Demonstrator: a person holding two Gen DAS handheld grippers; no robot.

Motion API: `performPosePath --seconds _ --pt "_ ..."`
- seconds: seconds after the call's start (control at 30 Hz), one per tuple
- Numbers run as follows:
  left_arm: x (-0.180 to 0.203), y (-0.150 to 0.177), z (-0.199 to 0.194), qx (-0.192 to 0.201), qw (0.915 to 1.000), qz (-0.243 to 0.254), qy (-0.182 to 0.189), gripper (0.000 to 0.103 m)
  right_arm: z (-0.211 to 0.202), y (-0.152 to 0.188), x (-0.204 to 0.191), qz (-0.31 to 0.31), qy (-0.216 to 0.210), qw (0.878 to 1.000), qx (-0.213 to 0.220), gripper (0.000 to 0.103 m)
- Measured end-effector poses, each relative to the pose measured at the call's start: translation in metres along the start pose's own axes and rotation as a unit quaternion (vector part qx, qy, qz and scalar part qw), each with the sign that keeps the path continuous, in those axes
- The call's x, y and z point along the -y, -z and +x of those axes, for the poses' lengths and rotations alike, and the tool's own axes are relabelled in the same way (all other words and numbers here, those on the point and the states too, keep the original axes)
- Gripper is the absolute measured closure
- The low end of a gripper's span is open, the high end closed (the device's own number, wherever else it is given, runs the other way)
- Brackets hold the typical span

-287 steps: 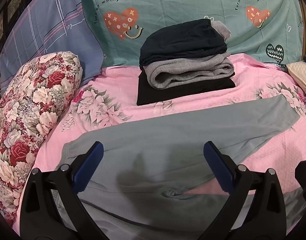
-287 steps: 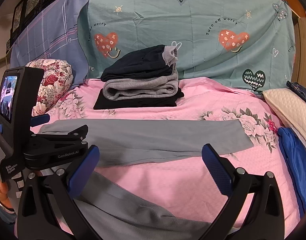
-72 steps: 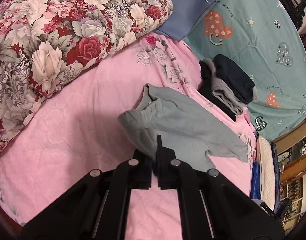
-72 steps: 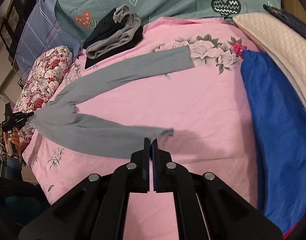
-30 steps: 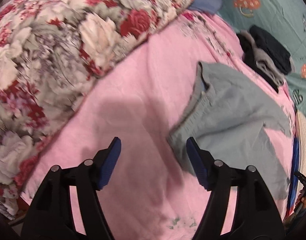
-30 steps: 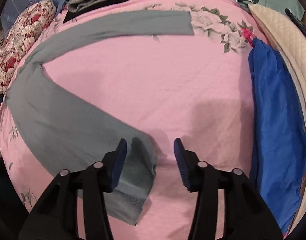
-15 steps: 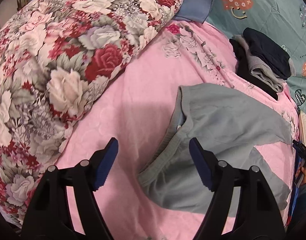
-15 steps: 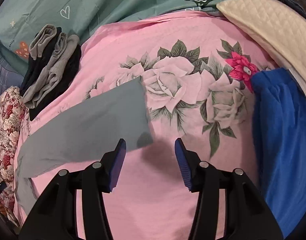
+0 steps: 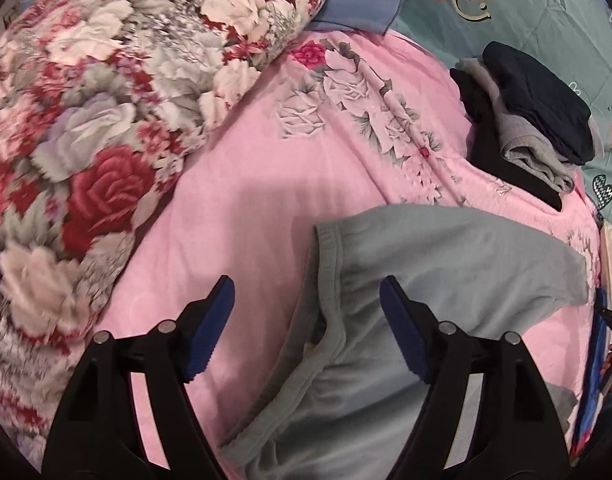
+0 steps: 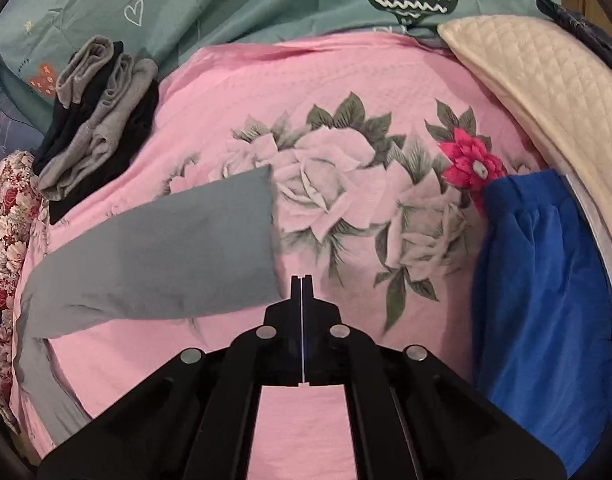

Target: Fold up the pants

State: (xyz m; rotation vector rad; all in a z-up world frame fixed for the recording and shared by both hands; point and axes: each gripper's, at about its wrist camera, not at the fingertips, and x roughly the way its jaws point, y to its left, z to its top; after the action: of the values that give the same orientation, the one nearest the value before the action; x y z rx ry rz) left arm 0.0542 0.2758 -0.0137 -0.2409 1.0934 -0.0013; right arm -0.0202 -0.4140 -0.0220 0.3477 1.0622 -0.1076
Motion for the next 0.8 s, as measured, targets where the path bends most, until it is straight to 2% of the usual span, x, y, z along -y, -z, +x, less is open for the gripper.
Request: performPosePath --seconds 0.03,0.07,0.13,0.17,0.37,0.43,0.5,0.63,0.77,0.8 --pt "-0.004 -0.006 0.006 -0.006 0.9999 -0.008 0.009 0.022 -0.003 0.001 -0.002 -0.002 0.001 1.0 0.005 0.089" --pt "-0.007 -0.011 0.011 -0.013 0.9996 -0.017 0.02 0.022 -0.007 0.002 -0.007 -0.008 -0.008 1.0 0.013 0.086" --pt "-0.013 -0.02 0.025 -0.029 0.9982 -0.025 0.045 0.022 -0.016 0.005 -0.028 -0.027 -0.032 0.999 0.029 0.053" --pt "-0.015 -0.023 0.032 -0.037 0.9976 -0.028 0.051 0.022 -0.019 0.006 -0.041 -0.042 -0.039 0.998 0.034 0.051" --pt "-0.023 -0.03 0.074 -0.104 0.9863 -0.06 0.114 0.022 -0.019 0.006 -0.143 -0.15 -0.076 0.985 0.021 0.051" --pt "-0.023 -0.032 0.075 -0.098 0.9844 -0.063 0.132 0.022 -0.018 0.007 -0.176 -0.18 -0.09 0.979 0.018 0.051" --pt "-0.02 -0.033 0.077 -0.101 0.98 -0.065 0.159 0.022 -0.019 0.007 -0.189 -0.191 -0.097 0.977 0.015 0.051" --pt "-0.011 -0.037 0.082 -0.092 0.9804 -0.052 0.167 0.022 -0.008 0.007 -0.242 -0.246 -0.121 0.962 0.001 0.051" --pt "-0.004 -0.042 0.087 -0.088 0.9771 -0.048 0.188 0.022 0.014 0.002 -0.282 -0.27 -0.151 0.951 -0.018 0.051" --pt "-0.003 -0.043 0.087 -0.086 0.9774 -0.043 0.188 0.022 0.019 0.002 -0.29 -0.277 -0.155 0.948 -0.022 0.048"
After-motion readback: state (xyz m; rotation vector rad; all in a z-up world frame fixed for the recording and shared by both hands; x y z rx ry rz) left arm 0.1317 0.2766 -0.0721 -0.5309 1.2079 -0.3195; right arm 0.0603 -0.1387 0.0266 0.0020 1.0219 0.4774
